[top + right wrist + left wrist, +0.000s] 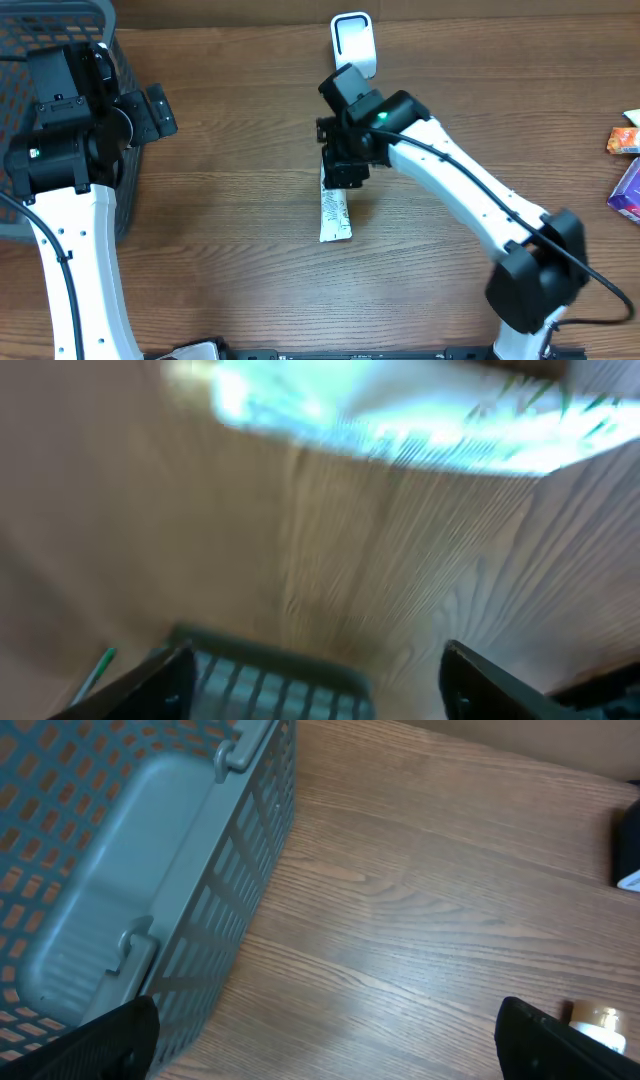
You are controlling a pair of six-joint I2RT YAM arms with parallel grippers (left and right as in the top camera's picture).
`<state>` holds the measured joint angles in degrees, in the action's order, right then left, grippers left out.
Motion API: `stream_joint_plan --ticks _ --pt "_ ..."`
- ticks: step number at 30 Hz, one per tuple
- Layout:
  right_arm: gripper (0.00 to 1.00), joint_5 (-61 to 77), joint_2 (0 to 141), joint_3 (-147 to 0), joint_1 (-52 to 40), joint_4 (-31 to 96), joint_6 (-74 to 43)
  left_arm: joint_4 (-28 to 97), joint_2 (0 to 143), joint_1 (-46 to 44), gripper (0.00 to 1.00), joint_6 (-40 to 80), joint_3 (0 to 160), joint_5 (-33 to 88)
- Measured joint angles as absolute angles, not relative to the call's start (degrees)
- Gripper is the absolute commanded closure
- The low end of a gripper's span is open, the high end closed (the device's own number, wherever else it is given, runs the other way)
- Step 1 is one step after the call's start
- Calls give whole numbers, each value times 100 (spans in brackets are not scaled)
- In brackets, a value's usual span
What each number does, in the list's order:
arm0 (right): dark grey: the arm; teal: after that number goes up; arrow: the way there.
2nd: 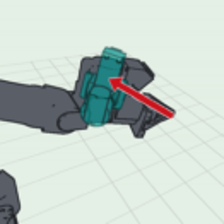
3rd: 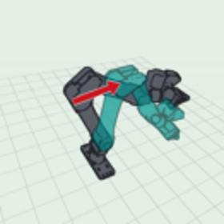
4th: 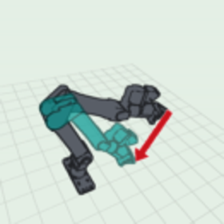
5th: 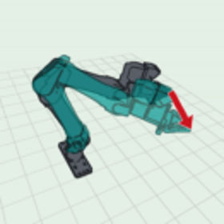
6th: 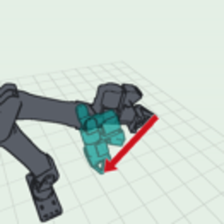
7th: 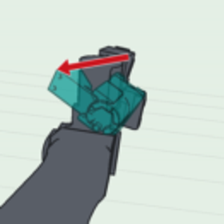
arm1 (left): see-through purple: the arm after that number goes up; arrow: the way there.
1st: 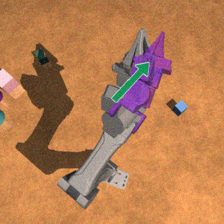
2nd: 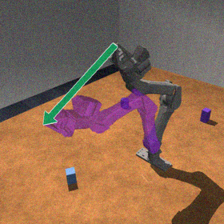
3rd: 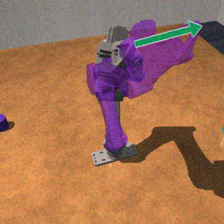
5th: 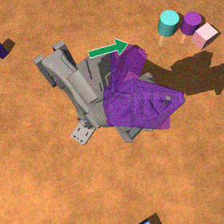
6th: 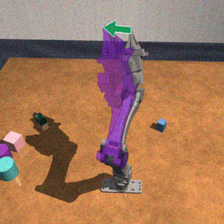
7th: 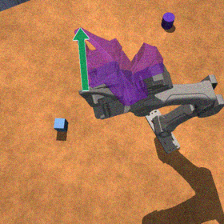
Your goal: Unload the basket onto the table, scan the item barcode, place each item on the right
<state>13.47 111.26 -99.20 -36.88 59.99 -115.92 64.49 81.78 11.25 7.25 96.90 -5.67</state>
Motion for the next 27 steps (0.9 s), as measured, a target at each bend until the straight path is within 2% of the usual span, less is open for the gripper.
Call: stream_joint_plan --ticks 3,4,8,10,13,15,17,18,21,27 --pt "19 1299 11480 -9837 -3686 6302 -11526 6449 8178 1125 0 725 9690 -567" --pt "16 1260 11513 -9815 -3684 6311 -11417 6449 8178 1125 0 725 9692 -567" --pt "10 978 11557 -9802 -3684 6381 -9913 6449 8178 1125 0 725 9690 -567" --pt "10 843 11557 -9802 -3686 6488 -8777 6449 8178 1125 0 725 9692 -567" --pt "18 740 11557 -9802 -3710 6888 -7284 6451 8178 1125 0 725 9690 -567" --pt "26 698 11557 -9802 -3822 7131 -6368 6449 8178 1125 0 725 9690 -567" --pt "50 676 11557 -9802 -4012 7037 -5902 6449 8178 1125 0 725 9692 -567" --pt "55 655 11557 -9802 -4136 6925 -5745 6449 8178 1125 0 725 9690 -567" --pt "56 626 11557 -9802 -4578 6508 -5354 6449 8178 1125 0 725 9692 -567" --pt "65 246 11638 -9802 -4899 6361 -5137 6449 8178 1125 0 725 9690 -567"
